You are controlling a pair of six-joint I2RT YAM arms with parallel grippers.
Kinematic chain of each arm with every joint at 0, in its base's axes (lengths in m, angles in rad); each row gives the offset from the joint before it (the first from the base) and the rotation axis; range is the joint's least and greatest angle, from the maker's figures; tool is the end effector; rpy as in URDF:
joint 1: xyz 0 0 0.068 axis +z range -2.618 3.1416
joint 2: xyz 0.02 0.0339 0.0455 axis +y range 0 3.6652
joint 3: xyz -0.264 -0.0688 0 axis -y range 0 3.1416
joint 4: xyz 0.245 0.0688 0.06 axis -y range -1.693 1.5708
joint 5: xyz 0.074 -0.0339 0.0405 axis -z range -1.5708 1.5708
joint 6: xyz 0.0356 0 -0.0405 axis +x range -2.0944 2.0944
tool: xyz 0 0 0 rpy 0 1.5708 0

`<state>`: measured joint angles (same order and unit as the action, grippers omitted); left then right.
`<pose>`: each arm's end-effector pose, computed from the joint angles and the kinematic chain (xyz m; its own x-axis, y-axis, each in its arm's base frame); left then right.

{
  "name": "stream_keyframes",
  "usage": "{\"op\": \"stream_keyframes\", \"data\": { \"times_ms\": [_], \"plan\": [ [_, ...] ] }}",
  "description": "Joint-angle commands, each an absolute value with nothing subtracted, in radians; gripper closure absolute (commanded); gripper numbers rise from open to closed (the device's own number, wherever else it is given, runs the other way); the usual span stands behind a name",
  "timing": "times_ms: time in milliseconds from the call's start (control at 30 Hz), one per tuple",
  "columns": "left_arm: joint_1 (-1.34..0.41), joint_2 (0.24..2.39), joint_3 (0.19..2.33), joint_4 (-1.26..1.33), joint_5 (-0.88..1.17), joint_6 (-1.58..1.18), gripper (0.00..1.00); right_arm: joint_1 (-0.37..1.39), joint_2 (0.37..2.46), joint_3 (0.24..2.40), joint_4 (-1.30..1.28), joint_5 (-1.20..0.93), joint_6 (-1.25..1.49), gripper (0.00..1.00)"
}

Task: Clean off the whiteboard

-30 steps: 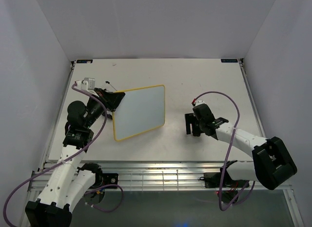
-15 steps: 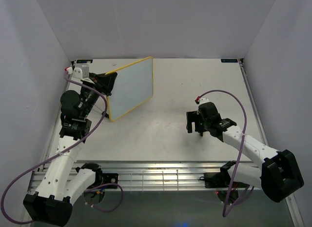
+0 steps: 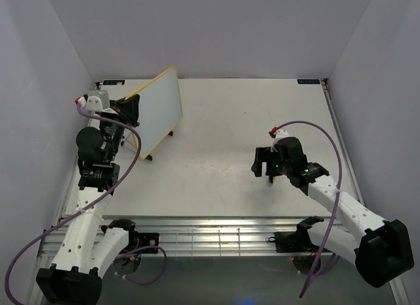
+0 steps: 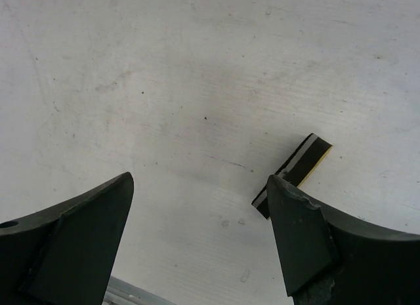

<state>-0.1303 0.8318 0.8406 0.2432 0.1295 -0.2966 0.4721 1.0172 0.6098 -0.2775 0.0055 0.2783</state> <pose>0.1903 -0.0296 0.3980 0.1625 -0.3136 -0.9355 0.3141 0.9153 -0.2522 0.1914 0.0975 0.2268 -0.6656 -0.0314 -0.7456 -0.2788 0.9372 0.2094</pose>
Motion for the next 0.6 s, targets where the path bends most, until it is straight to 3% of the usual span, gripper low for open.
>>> {"op": "stream_keyframes", "data": {
  "times_ms": [0,267,567],
  "plan": [
    [-0.097,0.802,0.871,0.327,0.115,-0.276,1.00,0.469,0.980,0.640,-0.315,0.057,0.262,0.13],
    [-0.045,0.804,0.844,0.293,0.253,-0.195,1.00,0.469,0.861,0.609,-0.327,-0.034,0.279,0.13],
    [0.033,0.851,0.753,0.501,0.328,-0.201,1.00,0.469,0.825,0.589,-0.324,-0.126,0.258,0.13]
  ]
}}
